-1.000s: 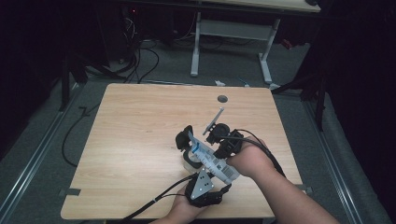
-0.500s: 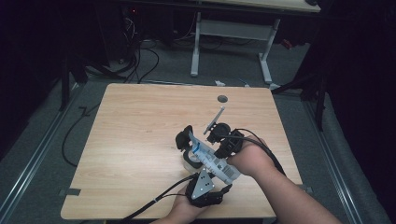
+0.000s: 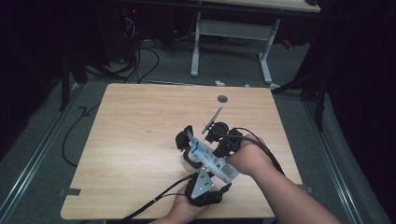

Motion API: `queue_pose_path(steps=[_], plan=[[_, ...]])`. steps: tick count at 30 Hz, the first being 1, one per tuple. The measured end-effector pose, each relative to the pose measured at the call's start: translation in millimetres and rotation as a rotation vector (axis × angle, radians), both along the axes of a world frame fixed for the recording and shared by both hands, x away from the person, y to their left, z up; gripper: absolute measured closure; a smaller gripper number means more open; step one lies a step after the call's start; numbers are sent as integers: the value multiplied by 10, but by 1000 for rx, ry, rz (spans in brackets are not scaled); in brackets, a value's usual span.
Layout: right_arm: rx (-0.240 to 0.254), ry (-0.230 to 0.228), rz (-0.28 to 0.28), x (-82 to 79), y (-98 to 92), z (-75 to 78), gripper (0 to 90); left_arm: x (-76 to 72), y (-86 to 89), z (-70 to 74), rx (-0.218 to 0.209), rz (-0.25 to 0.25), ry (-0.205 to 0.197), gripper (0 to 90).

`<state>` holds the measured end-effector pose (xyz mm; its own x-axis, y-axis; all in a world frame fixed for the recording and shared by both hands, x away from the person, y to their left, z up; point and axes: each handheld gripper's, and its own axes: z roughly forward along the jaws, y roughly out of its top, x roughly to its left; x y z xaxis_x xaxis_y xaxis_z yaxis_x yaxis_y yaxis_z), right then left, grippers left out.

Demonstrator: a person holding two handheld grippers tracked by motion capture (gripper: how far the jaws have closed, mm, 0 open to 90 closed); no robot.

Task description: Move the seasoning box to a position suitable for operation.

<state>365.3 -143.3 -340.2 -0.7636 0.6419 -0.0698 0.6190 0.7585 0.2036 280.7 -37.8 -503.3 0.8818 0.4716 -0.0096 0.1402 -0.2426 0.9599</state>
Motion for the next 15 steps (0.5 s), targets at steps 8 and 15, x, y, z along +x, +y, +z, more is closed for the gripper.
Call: queue_pose_path(steps=[8,15], plan=[[0,-1,0,-5,14,9,900,-3,0,0,3,8,-17,431],[2,1,0,-4,13,16,900,-7,-3,-2,0,10,-27,432]])
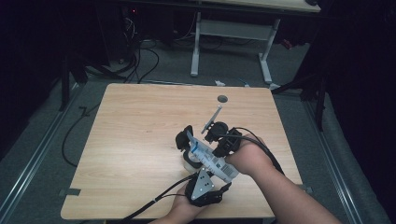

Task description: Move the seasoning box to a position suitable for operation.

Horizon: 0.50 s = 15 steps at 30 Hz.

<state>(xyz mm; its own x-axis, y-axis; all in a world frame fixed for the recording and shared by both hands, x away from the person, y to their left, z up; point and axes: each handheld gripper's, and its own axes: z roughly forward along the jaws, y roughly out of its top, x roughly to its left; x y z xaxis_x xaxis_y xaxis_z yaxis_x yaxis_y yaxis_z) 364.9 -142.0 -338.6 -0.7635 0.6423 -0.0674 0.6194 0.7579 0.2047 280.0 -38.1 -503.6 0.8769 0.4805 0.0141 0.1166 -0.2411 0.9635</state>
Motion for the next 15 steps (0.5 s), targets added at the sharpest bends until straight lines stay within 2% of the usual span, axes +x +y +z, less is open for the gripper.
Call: queue_pose_path(steps=[15], plan=[[-13,0,4,33,7,14,900,21,-9,9,-22,1,6,434]])
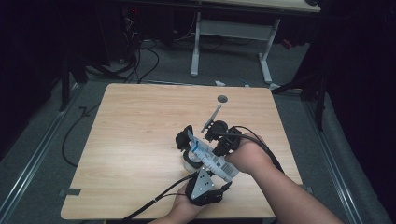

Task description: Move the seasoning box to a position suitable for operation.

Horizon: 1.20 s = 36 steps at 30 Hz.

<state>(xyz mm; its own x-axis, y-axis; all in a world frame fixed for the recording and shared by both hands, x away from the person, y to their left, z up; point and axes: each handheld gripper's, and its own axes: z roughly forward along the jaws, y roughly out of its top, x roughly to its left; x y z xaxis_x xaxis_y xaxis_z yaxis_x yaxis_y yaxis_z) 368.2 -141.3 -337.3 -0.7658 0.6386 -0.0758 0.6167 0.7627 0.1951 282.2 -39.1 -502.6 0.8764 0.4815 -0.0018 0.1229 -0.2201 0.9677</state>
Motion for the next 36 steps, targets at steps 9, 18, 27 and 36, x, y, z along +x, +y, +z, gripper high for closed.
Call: queue_pose_path(steps=[9,18,27,36], plan=[[-6,-2,-6,2,15,20,900,2,0,12,-11,2,3,434],[-6,-6,5,14,20,20,900,-3,-1,14,-18,3,2,434],[-8,-13,10,8,35,38,900,-8,-2,21,-28,6,1,434],[-3,-16,8,11,36,38,900,-4,-3,22,-32,10,0,436]])
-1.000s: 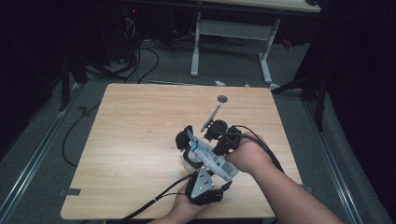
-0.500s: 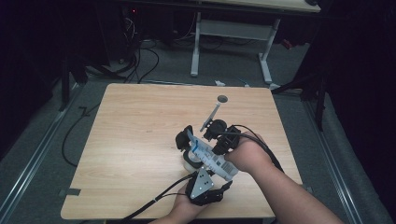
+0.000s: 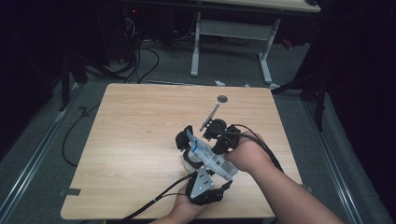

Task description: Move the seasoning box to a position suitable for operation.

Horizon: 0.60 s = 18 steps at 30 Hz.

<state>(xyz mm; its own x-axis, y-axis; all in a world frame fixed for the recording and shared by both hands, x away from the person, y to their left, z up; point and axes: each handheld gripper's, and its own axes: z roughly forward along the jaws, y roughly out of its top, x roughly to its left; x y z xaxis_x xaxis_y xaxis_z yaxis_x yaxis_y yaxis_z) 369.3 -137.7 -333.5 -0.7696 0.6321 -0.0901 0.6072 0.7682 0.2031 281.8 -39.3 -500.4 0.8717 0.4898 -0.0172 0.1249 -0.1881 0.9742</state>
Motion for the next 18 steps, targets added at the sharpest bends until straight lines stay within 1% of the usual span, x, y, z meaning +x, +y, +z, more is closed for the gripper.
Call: queue_pose_path(steps=[4,7,9,16,18], plan=[[-1,-2,3,-2,-5,-8,900,0,-6,-6,4,-3,2,437],[8,3,-1,-1,-34,-20,900,-7,-10,-12,8,-9,0,441],[6,6,-8,-1,-43,-22,900,-9,-15,-14,7,-8,-1,443],[7,19,-5,16,-34,-17,900,-3,-10,-7,5,-6,-3,443],[8,13,-5,23,-30,-8,900,4,-4,0,1,-6,-2,444]])
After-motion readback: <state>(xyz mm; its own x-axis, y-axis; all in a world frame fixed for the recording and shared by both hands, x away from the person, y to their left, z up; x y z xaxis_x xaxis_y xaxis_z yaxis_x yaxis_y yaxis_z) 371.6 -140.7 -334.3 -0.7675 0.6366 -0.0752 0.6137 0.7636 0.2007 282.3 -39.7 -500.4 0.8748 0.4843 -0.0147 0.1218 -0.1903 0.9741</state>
